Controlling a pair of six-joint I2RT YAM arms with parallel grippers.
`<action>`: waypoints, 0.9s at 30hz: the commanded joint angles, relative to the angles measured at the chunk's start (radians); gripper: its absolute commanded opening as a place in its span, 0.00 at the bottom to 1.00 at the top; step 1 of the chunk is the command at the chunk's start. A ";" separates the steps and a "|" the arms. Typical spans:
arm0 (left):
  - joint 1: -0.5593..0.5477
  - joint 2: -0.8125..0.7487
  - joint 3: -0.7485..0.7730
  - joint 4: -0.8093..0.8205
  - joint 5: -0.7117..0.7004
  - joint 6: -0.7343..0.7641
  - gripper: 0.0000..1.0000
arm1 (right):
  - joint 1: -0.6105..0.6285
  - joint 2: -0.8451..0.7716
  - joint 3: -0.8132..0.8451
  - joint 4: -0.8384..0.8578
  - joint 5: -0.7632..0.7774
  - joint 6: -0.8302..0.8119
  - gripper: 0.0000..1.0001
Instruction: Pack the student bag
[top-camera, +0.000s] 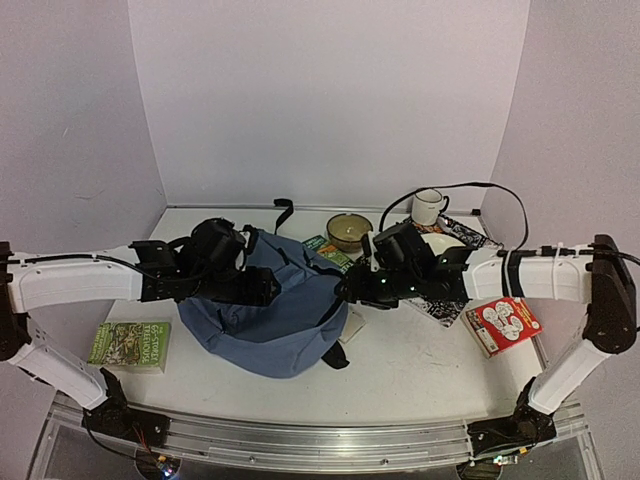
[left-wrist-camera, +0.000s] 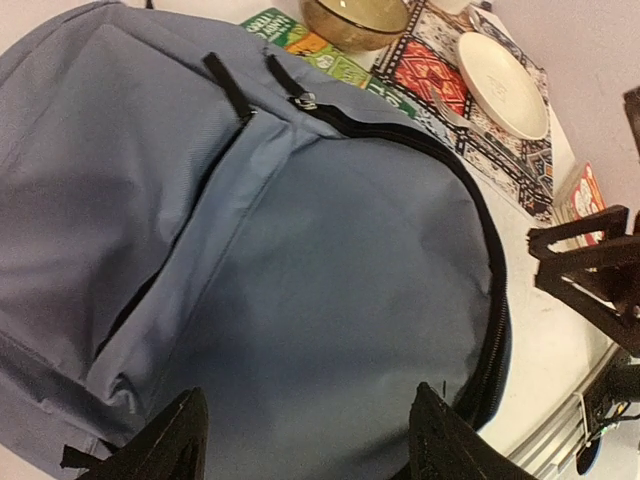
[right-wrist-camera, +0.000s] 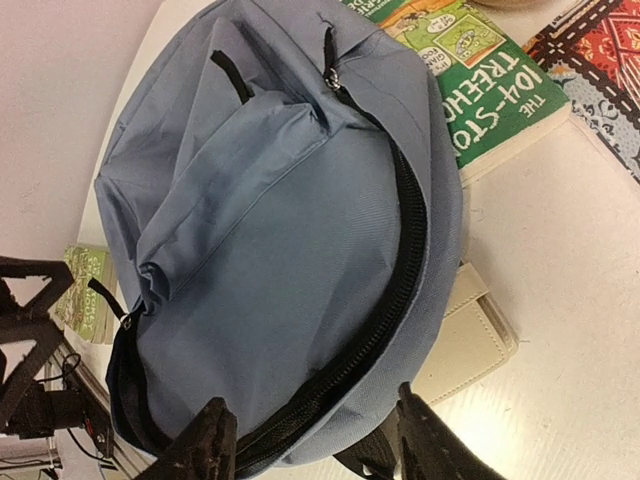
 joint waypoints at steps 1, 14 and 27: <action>-0.051 0.074 0.093 0.078 0.029 0.044 0.71 | -0.005 0.040 -0.021 -0.010 0.010 0.012 0.53; -0.098 0.269 0.189 0.137 0.065 0.066 0.72 | -0.005 0.116 -0.092 0.179 -0.123 0.053 0.44; -0.115 0.359 0.201 0.140 0.103 0.062 0.72 | -0.005 0.146 -0.050 0.244 -0.146 0.054 0.48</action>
